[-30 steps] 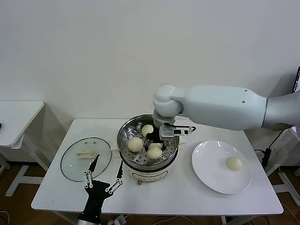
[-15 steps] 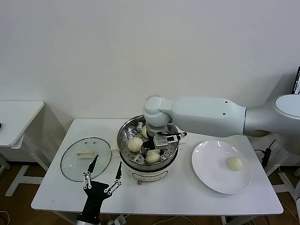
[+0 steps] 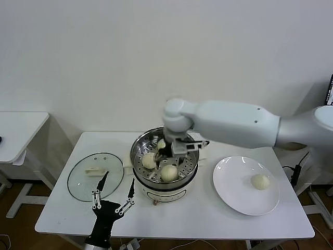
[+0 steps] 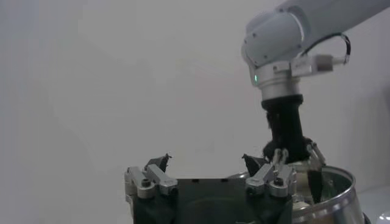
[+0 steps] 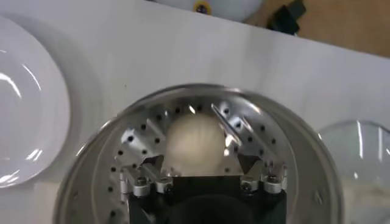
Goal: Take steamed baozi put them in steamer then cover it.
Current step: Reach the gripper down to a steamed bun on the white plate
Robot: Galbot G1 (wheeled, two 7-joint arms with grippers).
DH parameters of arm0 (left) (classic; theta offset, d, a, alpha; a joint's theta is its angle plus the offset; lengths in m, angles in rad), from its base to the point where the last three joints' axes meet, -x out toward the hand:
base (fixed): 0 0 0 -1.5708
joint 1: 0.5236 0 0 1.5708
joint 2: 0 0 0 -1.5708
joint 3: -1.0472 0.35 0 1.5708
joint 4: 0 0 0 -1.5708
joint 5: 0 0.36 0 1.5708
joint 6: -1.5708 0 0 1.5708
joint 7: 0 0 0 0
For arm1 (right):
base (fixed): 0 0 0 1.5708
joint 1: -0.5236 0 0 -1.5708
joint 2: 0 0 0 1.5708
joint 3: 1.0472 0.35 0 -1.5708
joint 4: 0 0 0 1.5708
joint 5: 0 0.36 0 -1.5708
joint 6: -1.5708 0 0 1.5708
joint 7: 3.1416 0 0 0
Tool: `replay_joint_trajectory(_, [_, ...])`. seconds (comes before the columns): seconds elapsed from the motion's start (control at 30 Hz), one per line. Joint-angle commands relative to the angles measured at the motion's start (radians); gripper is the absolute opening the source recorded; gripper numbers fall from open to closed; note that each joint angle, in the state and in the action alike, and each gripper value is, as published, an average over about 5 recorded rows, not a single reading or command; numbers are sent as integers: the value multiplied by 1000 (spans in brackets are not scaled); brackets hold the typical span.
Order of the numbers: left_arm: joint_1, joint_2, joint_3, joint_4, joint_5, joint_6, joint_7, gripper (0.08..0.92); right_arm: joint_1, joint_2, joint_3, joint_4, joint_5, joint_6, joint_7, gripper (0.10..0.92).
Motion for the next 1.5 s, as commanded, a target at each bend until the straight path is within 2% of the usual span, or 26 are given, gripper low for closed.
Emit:
replay_joint_trajectory(0.03, [-3,1,5,1,3,4,1,823,110,-236,143,-128,274,-294,-163,823])
replay_joint_trajectory(0.17, [-4,1,10,1,5,5,2,823,122,-342,124,-268,397,-529,-202,823])
replay_joint_trajectory(0.33, [-4,2,11,2,7,4,2,823,58,-445,74,-401,410,-609,-175,823])
replay_joint_trajectory(0.53, [-4,1,10,3,7,5,1,823,-75,-509,17,-481,388,-625,-112,823])
replay_joint_trajectory(0.8, [-2,-5,10,12,10,1,1,823,-214,-544,16,-463,332,-628,-69,823])
replay_joint_trajectory(1.13, [-2,-6,8,17,10,1,1,823,-336,-543,71,-450,296,-628,38,823])
replay_joint_trajectory(1.5, [0,-10,10,21,16,-2,1,823,-407,-519,115,-491,299,-622,80,823])
